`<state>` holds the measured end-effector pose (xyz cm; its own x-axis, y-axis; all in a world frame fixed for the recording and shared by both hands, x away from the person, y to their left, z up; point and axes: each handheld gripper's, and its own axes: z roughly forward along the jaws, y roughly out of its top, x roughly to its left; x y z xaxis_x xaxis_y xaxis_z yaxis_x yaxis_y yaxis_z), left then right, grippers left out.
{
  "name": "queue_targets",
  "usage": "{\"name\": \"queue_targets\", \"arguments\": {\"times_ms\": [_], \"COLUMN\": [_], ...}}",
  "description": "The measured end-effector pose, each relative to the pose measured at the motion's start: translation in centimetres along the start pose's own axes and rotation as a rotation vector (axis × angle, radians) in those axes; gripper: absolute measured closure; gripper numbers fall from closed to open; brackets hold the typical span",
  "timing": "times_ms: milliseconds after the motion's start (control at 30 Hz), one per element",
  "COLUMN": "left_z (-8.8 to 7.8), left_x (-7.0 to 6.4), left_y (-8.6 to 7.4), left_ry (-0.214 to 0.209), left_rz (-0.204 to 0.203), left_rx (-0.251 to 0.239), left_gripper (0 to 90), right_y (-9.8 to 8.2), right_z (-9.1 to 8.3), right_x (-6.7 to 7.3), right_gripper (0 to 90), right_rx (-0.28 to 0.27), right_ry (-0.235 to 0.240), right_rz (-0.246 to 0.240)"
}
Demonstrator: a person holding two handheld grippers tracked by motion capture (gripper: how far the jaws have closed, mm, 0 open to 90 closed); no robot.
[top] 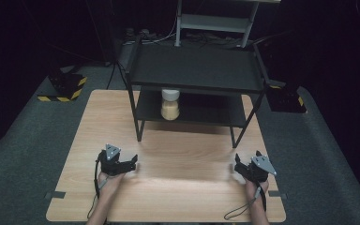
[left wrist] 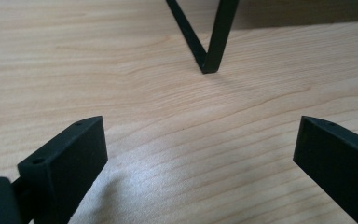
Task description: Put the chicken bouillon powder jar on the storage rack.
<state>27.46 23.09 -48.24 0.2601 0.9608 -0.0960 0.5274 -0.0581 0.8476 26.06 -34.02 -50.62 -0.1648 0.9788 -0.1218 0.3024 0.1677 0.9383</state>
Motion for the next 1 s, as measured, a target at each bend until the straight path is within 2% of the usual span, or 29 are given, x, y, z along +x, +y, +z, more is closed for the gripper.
{"name": "queue_targets", "arguments": {"times_ms": [100, 533, 667, 1000], "left_z": [-0.03, 0.09, 0.13, 0.09], "left_x": [-0.05, -0.66, -0.96, -0.92], "left_y": [0.0, 0.25, 0.3, 0.29], "left_ry": [0.002, 0.017, 0.036, 0.034], "left_rz": [-0.006, 0.015, 0.013, 0.011], "left_rx": [0.004, 0.029, 0.033, 0.034], "left_gripper": [3.0, 3.4, 3.8, 3.9], "right_y": [0.0, 0.02, 0.03, 0.07], "right_z": [-0.02, -0.03, -0.01, 0.01], "right_x": [0.05, 0.05, 0.05, 0.07], "right_gripper": [13.2, 13.2, 13.2, 13.2], "right_rx": [0.001, 0.003, 0.004, 0.007], "right_ry": [-0.001, 0.001, 0.003, 0.005], "right_rz": [-0.001, -0.004, -0.005, -0.008]}}
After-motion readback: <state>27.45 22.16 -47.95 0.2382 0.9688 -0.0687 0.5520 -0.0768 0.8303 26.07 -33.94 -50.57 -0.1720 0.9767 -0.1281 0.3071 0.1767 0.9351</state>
